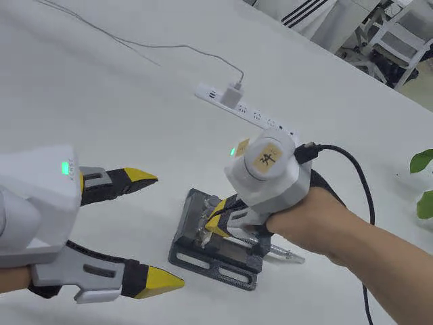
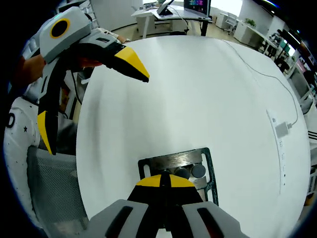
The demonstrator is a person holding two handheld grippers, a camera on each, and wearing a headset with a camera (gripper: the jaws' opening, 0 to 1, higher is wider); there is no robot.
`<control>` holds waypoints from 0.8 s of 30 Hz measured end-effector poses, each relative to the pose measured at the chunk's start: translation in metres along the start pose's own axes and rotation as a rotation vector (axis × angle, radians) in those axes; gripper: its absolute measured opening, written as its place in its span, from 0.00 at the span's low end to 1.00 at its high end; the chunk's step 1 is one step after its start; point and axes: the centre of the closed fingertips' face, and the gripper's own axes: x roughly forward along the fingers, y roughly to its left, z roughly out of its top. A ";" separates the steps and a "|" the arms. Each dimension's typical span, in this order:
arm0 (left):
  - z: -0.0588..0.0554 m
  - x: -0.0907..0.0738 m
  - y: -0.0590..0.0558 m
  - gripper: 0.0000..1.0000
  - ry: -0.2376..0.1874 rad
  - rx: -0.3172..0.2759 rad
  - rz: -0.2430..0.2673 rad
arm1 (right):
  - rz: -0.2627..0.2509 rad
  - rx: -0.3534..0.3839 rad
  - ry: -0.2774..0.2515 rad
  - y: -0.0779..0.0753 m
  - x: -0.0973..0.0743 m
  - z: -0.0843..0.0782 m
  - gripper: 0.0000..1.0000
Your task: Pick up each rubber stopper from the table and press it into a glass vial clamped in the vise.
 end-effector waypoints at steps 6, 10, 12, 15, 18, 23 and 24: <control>0.003 -0.008 -0.003 0.78 0.010 0.014 0.011 | -0.008 0.025 -0.068 -0.001 -0.002 -0.001 0.00; 0.005 -0.012 -0.005 0.78 0.016 0.015 0.019 | -0.022 0.050 -0.103 0.000 -0.002 0.000 0.00; 0.005 -0.012 -0.006 0.78 0.017 0.015 0.021 | -0.028 0.045 -0.113 0.001 -0.002 0.000 0.00; 0.006 -0.013 -0.009 0.78 0.024 0.019 0.023 | -0.038 0.055 -0.132 0.002 -0.003 0.000 0.01; 0.006 -0.014 -0.011 0.79 0.031 0.026 0.023 | -0.040 0.071 -0.162 0.003 -0.004 0.001 0.02; 0.006 -0.016 -0.011 0.79 0.044 0.036 0.029 | -0.068 0.060 -0.192 0.002 -0.011 -0.002 0.02; 0.006 -0.016 -0.012 0.79 0.046 0.036 0.030 | -0.076 0.073 -0.214 0.001 -0.015 -0.001 0.03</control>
